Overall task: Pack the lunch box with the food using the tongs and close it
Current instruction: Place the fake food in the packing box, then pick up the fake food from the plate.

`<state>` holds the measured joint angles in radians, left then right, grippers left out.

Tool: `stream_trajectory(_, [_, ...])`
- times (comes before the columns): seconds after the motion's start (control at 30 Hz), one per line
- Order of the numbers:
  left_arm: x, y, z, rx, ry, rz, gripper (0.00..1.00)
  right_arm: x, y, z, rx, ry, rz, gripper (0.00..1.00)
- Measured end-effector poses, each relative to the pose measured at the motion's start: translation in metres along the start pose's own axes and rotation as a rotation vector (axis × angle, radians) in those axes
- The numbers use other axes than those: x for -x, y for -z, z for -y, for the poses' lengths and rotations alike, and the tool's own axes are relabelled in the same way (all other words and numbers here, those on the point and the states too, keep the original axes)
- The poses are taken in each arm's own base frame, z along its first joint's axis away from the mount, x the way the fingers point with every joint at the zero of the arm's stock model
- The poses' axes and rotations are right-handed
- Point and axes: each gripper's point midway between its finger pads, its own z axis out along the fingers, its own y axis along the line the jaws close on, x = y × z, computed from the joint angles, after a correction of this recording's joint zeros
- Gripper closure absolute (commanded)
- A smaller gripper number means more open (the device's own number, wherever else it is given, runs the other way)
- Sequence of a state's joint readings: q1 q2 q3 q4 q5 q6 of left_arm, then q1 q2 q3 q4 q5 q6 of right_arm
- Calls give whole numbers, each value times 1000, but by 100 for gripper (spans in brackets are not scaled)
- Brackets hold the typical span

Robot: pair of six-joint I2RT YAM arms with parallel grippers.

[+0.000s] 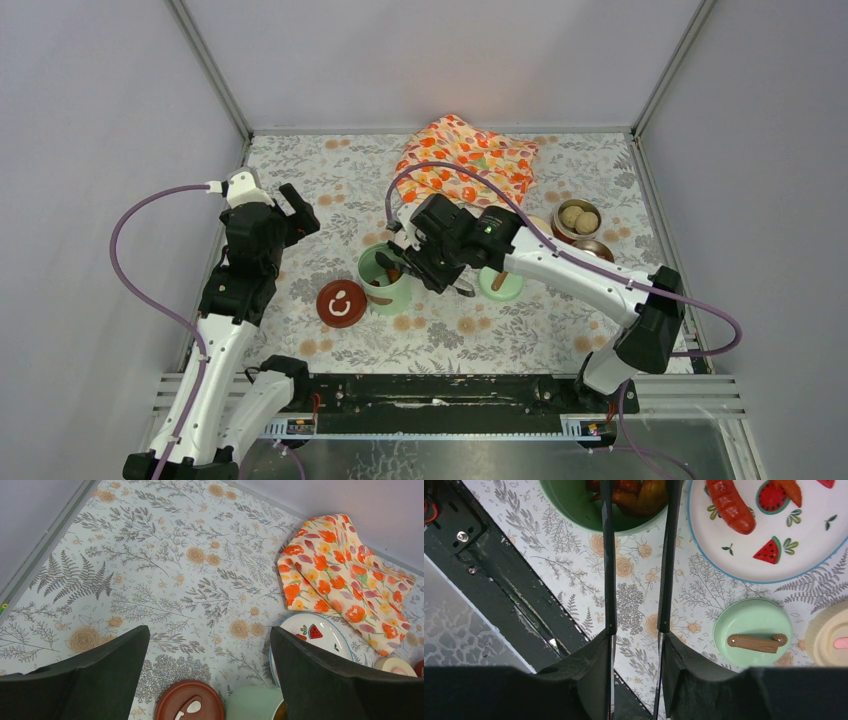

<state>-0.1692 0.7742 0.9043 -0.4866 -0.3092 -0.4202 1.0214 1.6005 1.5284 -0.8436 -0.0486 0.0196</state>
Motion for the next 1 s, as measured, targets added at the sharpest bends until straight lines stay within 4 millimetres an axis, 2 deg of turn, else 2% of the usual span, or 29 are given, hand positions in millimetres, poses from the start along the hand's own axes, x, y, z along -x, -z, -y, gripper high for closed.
stream_trajectory(0.17, [0,0,0,0,0,0,2,3,7,9,-44,-5,23,58])
stream_trajectory(0.37, [0,0,0,0,0,0,1,11,26,27,-84,-45,70,59])
stream_trajectory(0.47, [0,0,0,1,0,0,2,13,31,48,-120,-93,79,59])
stream_trajectory(0.63, [0,0,0,-3,1,-2,1,4,33,80,-187,-159,52,57])
stream_trajectory(0.77, [-1,0,1,-9,1,-4,1,-3,17,95,-217,-181,-5,57])
stream_trajectory(1.0, [-1,0,2,-13,1,-6,1,-21,-35,108,-231,-196,-163,56])
